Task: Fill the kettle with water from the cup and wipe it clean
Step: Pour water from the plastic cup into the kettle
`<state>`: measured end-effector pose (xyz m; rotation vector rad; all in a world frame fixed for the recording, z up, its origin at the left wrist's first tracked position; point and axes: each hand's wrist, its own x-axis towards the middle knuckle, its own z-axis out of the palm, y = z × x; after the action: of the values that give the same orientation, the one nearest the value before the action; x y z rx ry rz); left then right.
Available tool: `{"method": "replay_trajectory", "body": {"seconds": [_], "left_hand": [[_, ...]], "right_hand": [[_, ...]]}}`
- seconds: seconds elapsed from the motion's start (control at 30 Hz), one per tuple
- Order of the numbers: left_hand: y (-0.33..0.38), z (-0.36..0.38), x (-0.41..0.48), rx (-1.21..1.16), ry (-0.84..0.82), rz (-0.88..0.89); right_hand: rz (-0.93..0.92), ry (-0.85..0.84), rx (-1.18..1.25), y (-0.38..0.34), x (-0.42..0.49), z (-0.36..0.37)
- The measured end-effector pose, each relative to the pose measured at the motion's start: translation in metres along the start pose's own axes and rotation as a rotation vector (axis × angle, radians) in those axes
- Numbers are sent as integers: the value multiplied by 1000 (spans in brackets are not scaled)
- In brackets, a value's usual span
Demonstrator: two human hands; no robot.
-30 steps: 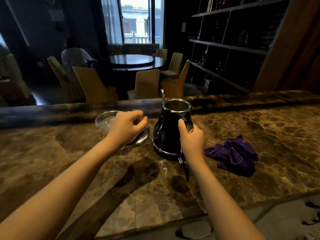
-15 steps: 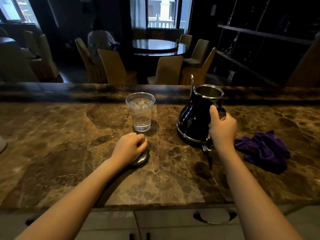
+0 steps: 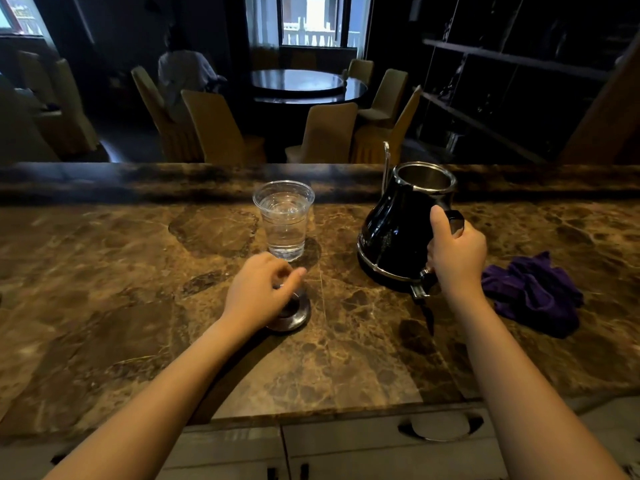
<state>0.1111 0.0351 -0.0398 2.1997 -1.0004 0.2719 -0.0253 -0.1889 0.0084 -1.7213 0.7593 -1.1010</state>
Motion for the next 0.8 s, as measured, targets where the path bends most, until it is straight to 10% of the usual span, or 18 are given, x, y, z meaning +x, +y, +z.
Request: {"method": "replay_trajectory", "body": {"seconds": [0.17, 0.8], "left_hand": [[-19, -11, 36, -320, 23, -346], [-24, 20, 91, -710, -17, -225]], "right_hand": [[-8, -5, -14, -2, -2, 0], [-5, 8, 12, 0, 1, 0]]}}
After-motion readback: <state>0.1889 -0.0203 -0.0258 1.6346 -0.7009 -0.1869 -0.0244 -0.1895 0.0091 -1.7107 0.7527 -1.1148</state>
